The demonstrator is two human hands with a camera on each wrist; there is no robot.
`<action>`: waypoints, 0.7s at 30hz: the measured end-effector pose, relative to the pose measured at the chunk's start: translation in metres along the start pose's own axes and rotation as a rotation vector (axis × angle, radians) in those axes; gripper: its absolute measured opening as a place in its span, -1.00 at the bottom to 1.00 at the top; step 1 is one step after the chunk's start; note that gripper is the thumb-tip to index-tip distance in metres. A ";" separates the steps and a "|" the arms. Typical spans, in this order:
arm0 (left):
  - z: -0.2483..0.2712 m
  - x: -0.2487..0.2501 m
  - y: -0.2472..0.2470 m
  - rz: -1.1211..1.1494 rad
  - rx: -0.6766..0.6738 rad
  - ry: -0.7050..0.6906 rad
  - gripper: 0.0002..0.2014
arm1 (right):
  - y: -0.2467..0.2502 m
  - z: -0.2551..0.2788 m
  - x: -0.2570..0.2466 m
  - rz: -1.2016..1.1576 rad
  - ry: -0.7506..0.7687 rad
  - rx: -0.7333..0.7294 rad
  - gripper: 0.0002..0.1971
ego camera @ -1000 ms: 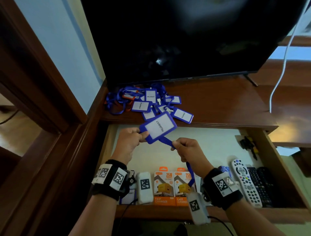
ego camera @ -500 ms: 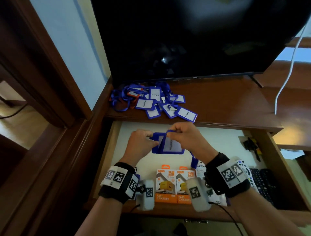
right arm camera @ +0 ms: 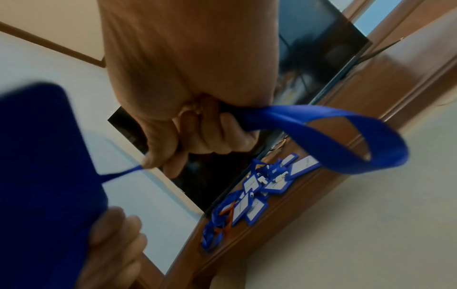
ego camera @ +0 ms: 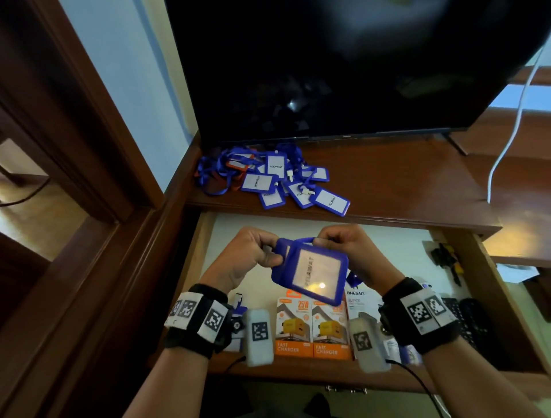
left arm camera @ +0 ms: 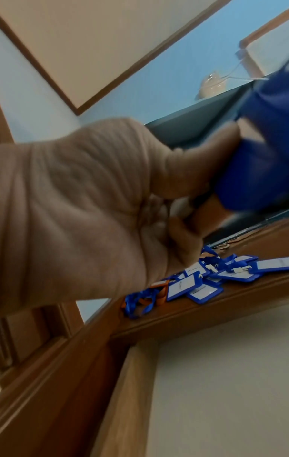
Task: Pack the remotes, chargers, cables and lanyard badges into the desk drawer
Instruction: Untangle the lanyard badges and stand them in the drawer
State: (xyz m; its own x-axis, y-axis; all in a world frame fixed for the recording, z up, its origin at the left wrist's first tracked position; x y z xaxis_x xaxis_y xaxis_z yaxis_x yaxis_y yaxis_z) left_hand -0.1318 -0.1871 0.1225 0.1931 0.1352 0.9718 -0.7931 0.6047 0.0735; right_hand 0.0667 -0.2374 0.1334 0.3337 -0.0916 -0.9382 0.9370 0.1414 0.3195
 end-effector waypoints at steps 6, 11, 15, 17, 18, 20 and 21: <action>-0.008 -0.004 -0.009 0.256 0.225 -0.007 -0.73 | -0.029 0.001 0.008 -0.172 -0.211 0.142 -0.73; -0.010 -0.009 -0.016 0.341 0.432 0.120 -0.70 | -0.051 -0.001 0.000 -0.174 -0.141 0.056 -0.69; -0.004 -0.011 -0.018 0.237 0.523 0.138 -0.81 | -0.054 0.001 0.000 -0.067 -0.132 0.010 -0.72; -0.003 -0.010 -0.017 0.200 0.561 0.122 -0.83 | -0.054 0.001 0.000 0.001 -0.121 -0.033 -0.74; -0.003 -0.011 -0.016 0.182 0.584 0.126 -0.84 | -0.055 0.002 0.000 0.042 -0.109 -0.054 -0.76; -0.004 -0.016 -0.013 0.125 0.615 0.136 -0.85 | -0.056 0.002 0.000 0.133 -0.089 -0.093 -0.79; -0.004 -0.019 -0.011 0.075 0.623 0.142 -0.86 | -0.057 0.002 0.000 0.178 -0.084 -0.117 -0.80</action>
State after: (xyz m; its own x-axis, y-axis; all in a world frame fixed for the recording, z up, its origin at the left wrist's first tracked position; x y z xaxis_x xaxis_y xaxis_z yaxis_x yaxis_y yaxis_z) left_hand -0.1248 -0.1934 0.1027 0.1651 0.2880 0.9433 -0.9860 0.0260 0.1647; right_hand 0.0135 -0.2478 0.1159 0.5043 -0.1359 -0.8527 0.8461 0.2752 0.4565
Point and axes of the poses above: each hand's wrist, its own z-axis away from the middle knuckle, its own y-axis out of the back of the hand, x = y × z, the point moved 1 cm from there along -z, towards the middle knuckle, and after that the axes turned 2 degrees about -x, right-handed, at the moved point
